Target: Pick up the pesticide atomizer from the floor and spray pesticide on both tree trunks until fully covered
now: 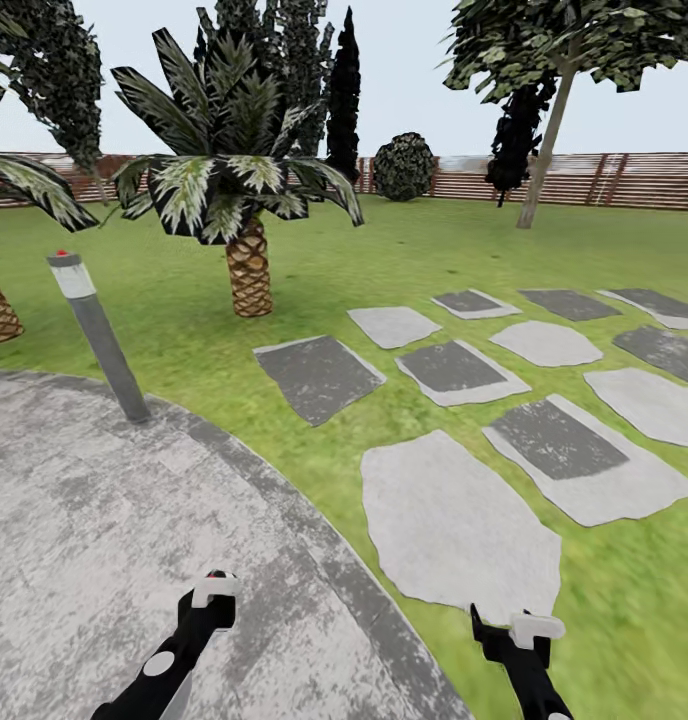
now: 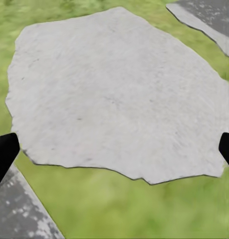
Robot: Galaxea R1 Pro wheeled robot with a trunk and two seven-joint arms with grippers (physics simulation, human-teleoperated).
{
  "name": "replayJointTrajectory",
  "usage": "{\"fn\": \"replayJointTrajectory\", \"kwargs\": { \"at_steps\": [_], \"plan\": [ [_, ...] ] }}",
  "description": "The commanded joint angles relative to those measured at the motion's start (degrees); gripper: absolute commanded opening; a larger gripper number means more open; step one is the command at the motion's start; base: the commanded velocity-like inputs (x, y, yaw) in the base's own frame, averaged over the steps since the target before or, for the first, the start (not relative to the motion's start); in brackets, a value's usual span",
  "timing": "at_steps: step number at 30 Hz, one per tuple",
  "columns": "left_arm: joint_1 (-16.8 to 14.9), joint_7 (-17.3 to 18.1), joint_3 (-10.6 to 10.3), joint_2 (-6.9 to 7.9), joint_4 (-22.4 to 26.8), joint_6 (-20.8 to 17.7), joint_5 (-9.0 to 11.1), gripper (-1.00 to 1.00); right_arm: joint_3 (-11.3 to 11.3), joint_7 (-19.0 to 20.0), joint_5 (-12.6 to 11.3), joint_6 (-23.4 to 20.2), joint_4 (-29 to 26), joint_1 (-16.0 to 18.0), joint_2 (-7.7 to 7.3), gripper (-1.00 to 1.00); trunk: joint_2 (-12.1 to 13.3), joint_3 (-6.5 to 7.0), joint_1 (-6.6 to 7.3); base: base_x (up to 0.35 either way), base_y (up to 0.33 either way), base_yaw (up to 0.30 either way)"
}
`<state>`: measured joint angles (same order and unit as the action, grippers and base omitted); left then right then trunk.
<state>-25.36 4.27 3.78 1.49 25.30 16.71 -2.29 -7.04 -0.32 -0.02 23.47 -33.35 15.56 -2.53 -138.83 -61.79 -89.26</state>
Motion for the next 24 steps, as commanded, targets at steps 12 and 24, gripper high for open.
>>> {"fn": "replayJointTrajectory", "kwargs": {
  "at_steps": [12,24],
  "plan": [
    [0.02,-0.04,0.06,0.06,0.01,-0.07,0.0,-1.0,0.01,0.01,-0.05,0.0,-0.05,0.0,-0.02,1.0,0.0,0.0,0.0,0.234,-0.195,-0.3],
    [0.01,-0.05,0.08,0.09,0.01,-0.1,0.1,-1.0,0.01,0.05,0.0,0.0,-0.05,0.0,0.0,1.0,0.0,0.59,0.0,0.245,-0.175,-0.236]
  ]
}}
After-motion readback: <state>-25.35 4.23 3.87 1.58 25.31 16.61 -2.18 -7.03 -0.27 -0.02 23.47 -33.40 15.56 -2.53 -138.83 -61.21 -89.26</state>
